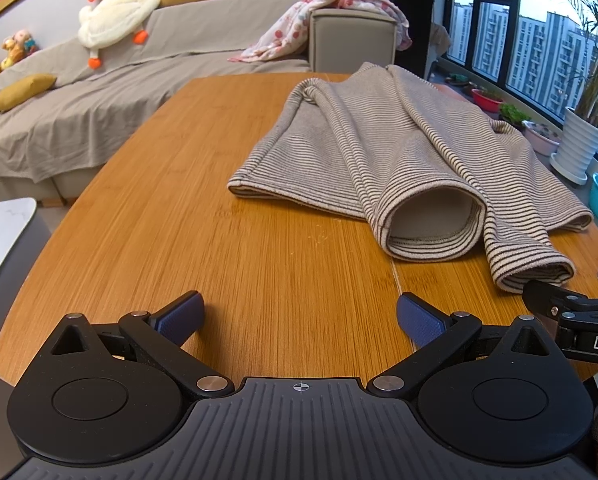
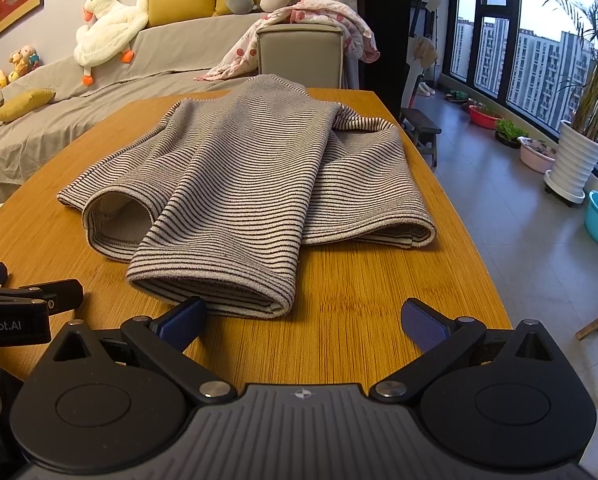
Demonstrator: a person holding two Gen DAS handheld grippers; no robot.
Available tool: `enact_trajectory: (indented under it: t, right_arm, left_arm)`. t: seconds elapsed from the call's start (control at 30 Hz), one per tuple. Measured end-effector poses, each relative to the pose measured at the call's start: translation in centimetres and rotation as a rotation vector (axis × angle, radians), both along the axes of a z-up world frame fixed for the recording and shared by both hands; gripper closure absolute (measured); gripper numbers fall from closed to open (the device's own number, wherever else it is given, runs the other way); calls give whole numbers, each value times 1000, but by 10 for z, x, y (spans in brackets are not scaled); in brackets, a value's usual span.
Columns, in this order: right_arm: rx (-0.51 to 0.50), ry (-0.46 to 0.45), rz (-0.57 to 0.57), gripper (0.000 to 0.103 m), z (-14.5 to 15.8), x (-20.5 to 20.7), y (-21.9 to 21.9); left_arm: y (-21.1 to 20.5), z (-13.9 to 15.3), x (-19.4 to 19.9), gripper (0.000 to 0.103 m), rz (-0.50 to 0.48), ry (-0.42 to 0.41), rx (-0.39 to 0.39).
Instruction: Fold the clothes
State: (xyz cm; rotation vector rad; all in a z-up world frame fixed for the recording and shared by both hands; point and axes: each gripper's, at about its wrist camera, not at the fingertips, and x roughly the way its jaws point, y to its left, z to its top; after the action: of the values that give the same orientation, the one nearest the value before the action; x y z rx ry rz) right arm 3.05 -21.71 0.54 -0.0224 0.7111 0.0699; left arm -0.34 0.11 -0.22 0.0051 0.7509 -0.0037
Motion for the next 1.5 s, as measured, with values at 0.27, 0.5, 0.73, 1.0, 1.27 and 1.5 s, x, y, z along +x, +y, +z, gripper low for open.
enact_trajectory:
  t: [0.27, 0.5, 0.73, 1.0, 1.27, 1.5]
  right_arm:
    - [6, 12, 26, 0, 2, 1, -3]
    - [76, -131, 107, 0, 38, 15, -35]
    - [235, -277, 120, 0, 58, 84, -55]
    - [327, -128, 130, 0, 38, 160, -54]
    - [353, -33, 171, 0, 17, 184, -53]
    - [340, 22, 184, 0, 0, 194, -52]
  left_arm:
    - [3, 2, 0, 0, -33, 14, -6]
    - [29, 41, 29, 0, -169, -22, -185]
    - [21, 50, 133, 0, -273, -52, -262]
    - [23, 18, 233, 0, -289, 139, -355]
    - [47, 9, 269, 0, -230, 199, -589]
    - [29, 0, 292, 21, -268, 233, -647]
